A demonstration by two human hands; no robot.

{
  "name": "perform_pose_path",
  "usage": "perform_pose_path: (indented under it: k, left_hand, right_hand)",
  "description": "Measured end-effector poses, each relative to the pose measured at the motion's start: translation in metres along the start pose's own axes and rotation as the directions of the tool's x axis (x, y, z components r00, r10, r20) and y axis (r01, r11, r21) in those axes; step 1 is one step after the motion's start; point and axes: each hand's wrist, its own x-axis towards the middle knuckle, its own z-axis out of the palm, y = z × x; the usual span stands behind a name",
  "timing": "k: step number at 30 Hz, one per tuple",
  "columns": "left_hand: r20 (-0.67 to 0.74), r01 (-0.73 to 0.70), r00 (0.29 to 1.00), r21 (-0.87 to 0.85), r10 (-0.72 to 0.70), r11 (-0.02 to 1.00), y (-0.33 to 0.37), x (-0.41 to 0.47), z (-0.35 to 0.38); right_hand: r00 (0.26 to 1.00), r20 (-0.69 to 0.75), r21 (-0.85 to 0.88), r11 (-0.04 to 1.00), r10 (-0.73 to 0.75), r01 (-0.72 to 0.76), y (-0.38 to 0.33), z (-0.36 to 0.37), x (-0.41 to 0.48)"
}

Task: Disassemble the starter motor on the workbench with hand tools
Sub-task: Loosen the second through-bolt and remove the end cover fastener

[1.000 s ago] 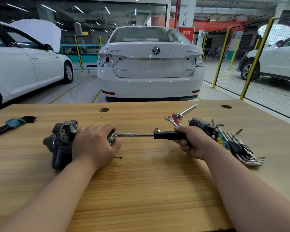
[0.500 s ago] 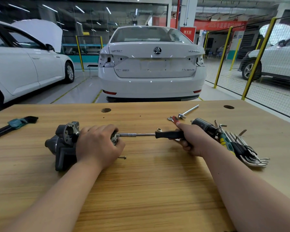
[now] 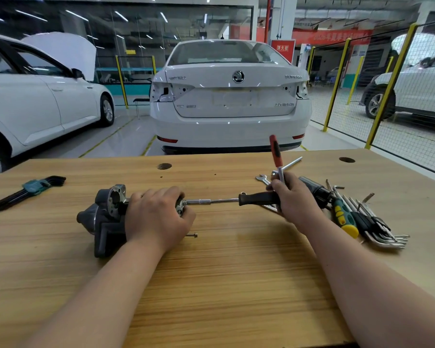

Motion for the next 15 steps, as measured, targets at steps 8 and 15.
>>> perform_pose_path:
  k: [8,15]
  left_hand:
    - [0.071,0.025,0.997,0.024,-0.027,0.999,-0.001,0.001,-0.001]
    - [0.148,0.030,0.988,0.035,-0.035,0.999,-0.001,0.004,-0.004]
  right_hand:
    - [0.983,0.174,0.391,0.913,0.055,-0.120,0.012,-0.012,-0.013]
    - [0.986,0.101,0.391,0.906,0.131,-0.161,0.006,-0.011,-0.012]
